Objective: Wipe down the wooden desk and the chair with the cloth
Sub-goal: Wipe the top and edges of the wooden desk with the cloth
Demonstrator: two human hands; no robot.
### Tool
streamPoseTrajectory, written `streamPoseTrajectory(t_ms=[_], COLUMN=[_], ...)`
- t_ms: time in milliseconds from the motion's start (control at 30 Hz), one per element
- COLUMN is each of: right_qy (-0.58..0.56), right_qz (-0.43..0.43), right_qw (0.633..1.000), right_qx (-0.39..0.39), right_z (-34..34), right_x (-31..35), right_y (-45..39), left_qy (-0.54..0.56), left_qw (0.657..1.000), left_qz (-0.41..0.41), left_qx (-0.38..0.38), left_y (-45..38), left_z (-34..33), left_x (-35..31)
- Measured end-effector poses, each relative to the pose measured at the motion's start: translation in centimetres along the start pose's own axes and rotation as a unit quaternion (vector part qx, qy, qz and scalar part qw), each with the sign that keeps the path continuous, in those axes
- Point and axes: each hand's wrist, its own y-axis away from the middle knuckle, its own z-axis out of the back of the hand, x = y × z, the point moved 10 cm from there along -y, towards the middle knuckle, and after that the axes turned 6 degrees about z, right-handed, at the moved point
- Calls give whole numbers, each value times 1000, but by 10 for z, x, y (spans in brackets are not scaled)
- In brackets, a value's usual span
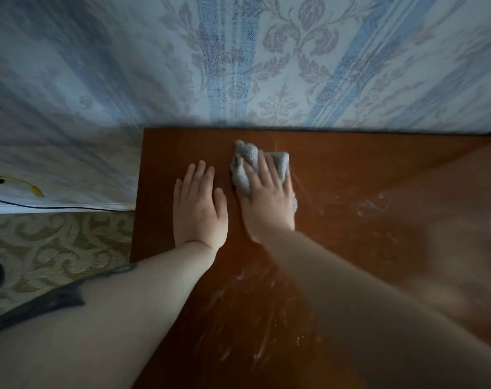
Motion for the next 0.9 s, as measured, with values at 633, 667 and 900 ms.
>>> streamPoseTrajectory(t_ms=[633, 667, 900], right_qy=[21, 3, 5], right_qz=[20, -39, 122], right_qw=[999, 999, 990], right_qx=[38, 8, 74], right_z=[6, 7, -3], right_x=[-44, -40, -3], right_y=[31, 24, 55], left_qy=[8, 6, 1], left_qw=[1000, 1000, 999], left_qz=[0, -3, -26], left_qx=[1, 2, 29], left_y=[0, 1, 3], left_z=[0, -1, 0], left_x=[-1, -1, -8])
